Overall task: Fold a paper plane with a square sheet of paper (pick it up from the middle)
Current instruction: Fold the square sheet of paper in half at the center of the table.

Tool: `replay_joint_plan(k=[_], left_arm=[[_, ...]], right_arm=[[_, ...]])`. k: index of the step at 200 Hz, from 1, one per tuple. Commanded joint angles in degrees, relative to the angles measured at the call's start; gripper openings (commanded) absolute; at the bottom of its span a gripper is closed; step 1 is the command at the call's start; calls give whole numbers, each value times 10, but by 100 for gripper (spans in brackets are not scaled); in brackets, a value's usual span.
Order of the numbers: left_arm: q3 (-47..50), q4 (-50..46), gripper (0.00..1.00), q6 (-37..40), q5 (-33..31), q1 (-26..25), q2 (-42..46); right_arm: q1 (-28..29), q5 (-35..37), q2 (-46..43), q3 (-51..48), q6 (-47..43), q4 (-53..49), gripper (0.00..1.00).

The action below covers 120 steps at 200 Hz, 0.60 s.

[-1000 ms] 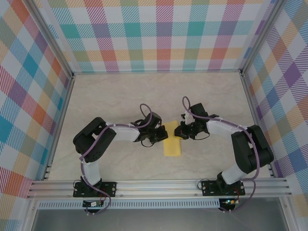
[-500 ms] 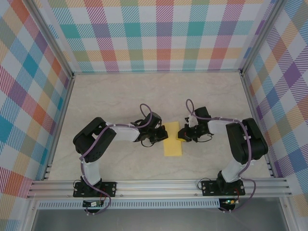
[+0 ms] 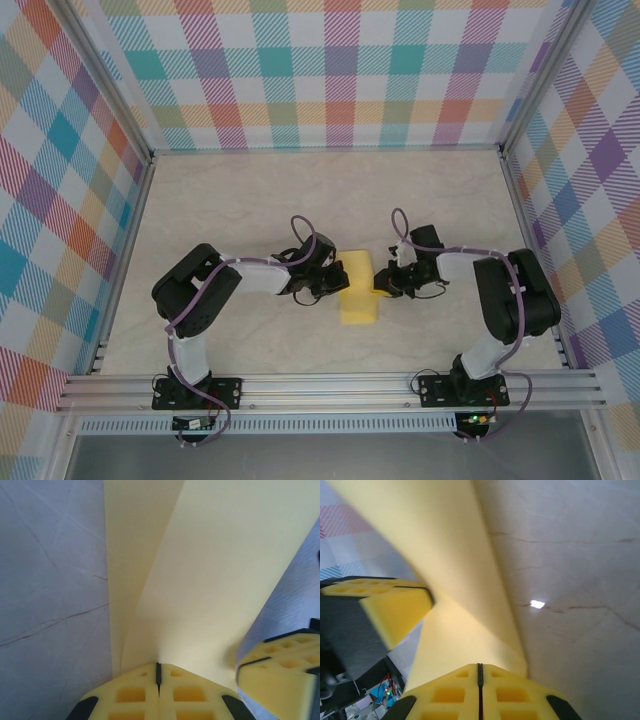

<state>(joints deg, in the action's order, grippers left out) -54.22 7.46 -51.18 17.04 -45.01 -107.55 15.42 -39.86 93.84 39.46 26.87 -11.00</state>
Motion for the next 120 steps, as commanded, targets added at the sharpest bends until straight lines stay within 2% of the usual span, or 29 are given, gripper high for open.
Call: replay_joint_plan(k=[1, 24, 40, 80, 96, 107, 120], left_arm=[[10, -74, 0, 13, -20, -11, -36], [10, -74, 0, 15, -23, -11, -35], [8, -73, 0, 15, -20, -10, -38], [8, -73, 0, 16, -17, -11, -39], [10, -71, 0, 16, -19, -11, -40], [10, -72, 0, 16, -17, -11, -40], [10, -74, 0, 16, -20, -11, -38]], right_arm=[[-1, -34, -55, -4, -8, -1, 8], [-1, -37, -75, -24, 2, 5, 8], [-1, -61, -62, -41, 18, 32, 8], [1, -58, -24, -66, 32, 71, 8], [2, -26, -7, -68, 26, 56, 8], [3, -29, 2, -75, 35, 73, 8], [6, 19, 0, -71, 51, 49, 8]])
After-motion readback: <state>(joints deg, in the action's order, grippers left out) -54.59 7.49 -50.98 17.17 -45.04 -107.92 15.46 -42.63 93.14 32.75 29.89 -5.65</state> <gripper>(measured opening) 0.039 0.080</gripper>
